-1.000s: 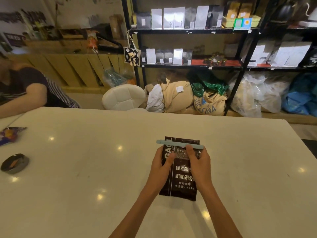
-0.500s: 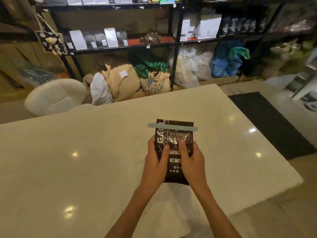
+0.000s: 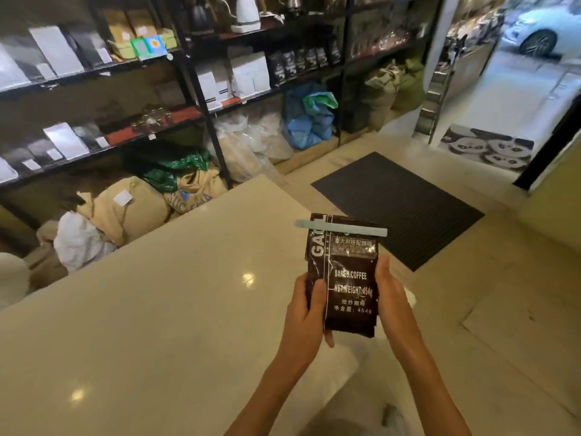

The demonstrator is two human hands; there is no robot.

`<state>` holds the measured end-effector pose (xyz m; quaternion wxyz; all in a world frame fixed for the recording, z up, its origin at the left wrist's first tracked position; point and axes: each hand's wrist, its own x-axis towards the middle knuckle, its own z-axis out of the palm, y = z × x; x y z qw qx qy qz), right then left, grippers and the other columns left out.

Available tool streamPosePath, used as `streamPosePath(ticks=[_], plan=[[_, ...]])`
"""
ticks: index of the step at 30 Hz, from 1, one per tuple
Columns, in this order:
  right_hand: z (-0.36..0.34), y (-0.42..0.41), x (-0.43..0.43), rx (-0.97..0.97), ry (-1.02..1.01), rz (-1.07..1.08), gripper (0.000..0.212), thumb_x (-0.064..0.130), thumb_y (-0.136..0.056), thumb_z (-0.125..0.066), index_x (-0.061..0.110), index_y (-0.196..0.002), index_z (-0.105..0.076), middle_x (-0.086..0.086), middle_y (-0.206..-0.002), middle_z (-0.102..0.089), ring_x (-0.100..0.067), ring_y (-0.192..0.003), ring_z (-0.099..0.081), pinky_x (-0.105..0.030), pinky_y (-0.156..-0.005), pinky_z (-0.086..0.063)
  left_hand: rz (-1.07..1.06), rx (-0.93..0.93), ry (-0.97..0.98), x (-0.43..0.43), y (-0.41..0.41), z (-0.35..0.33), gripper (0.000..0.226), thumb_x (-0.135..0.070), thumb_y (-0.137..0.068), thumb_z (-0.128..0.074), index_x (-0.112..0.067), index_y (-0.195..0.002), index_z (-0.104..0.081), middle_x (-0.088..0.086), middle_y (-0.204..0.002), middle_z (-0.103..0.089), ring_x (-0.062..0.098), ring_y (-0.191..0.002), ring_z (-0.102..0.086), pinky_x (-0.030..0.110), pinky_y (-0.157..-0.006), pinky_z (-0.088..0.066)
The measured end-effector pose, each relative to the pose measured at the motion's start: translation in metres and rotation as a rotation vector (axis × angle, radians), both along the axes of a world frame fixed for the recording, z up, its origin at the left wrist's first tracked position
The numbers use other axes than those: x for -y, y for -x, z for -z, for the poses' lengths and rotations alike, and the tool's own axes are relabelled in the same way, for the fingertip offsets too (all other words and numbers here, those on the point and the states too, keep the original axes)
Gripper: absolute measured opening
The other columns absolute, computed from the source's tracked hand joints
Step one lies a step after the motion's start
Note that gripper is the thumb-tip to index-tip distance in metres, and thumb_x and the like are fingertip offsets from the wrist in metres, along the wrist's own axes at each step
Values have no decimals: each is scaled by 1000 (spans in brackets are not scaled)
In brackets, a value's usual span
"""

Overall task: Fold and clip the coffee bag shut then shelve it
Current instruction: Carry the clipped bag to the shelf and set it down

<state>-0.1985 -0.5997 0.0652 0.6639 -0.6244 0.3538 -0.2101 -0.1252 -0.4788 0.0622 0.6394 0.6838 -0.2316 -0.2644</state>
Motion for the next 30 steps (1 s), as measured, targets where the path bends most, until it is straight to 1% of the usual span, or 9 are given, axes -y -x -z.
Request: streamPosePath(ticks=[3, 7, 12, 18, 20, 22, 24, 26, 30], plan=[[9, 30, 74, -42, 123, -92, 53, 61, -87, -36, 31, -129, -51, 6, -111, -68, -9, -95, -69, -21, -67, -56, 6, 32, -3, 85, 12, -4, 19, -37, -96, -39, -34, -112, -49, -5, -97, -68, 14, -77, -72, 32, -43, -55], [8, 70, 181, -42, 191, 55, 42, 52, -88, -40, 24, -114, -57, -1, -93, -71, -7, -75, -71, -15, -48, -50, 105, 2, -6, 209, 40, 7, 21, -36, -100, -38, -30, -115, -51, 5, -103, -70, 26, -86, -72, 26, -49, -55], [5, 132, 305, -62, 155, 339, 30, 42, -99, -40, 26, -95, -65, -2, -86, -73, -7, -80, -71, -33, -71, -60, 333, -53, -42, 352, 86, 6, 17, -31, -102, -36, -30, -111, -50, 12, -106, -67, 24, -84, -73, 29, -53, -57], [2, 173, 416, -175, 232, 546, 49, 52, -96, -28, 23, -88, -67, -2, -83, -74, -7, -79, -71, -32, -72, -59, 570, -94, -36, 487, 114, -6, 31, -40, -97, -34, -22, -119, -47, 2, -101, -68, 2, -78, -72, 15, -52, -54], [-1, 166, 450, -156, 250, 558, 51, 51, -95, -27, 22, -89, -68, -1, -83, -74, -7, -80, -71, -27, -71, -58, 582, -73, -30, 523, 105, -9, 39, -48, -91, -35, -22, -117, -48, 4, -90, -72, 8, -69, -72, 23, -46, -53], [1, 150, 495, -136, 273, 550, 48, 50, -95, -27, 23, -86, -67, 2, -80, -74, -6, -77, -70, -20, -66, -56, 555, -25, -17, 568, 87, -5, 39, -50, -88, -34, -23, -112, -48, -6, -86, -74, 10, -63, -70, 31, -46, -55], [4, 129, 537, -140, 279, 535, 49, 51, -94, -27, 23, -84, -66, 1, -78, -73, -7, -74, -69, -21, -64, -55, 521, 1, 1, 609, 68, 2, 37, -49, -88, -35, -22, -110, -49, -3, -81, -73, 12, -59, -68, 30, -42, -52], [10, 102, 587, -128, 278, 493, 49, 52, -94, -27, 23, -85, -65, -3, -76, -72, -9, -70, -69, -28, -59, -55, 469, 7, 19, 656, 41, 9, 33, -48, -89, -36, -25, -109, -50, 4, -82, -71, 16, -61, -69, 28, -39, -51], [8, 29, 692, -96, 274, 397, 39, 47, -98, -29, 29, -91, -63, 1, -78, -71, -6, -72, -69, -18, -56, -51, 358, -46, 51, 750, -22, 9, 33, -49, -89, -36, -30, -112, -50, 3, -100, -69, 9, -78, -72, 21, -52, -56]])
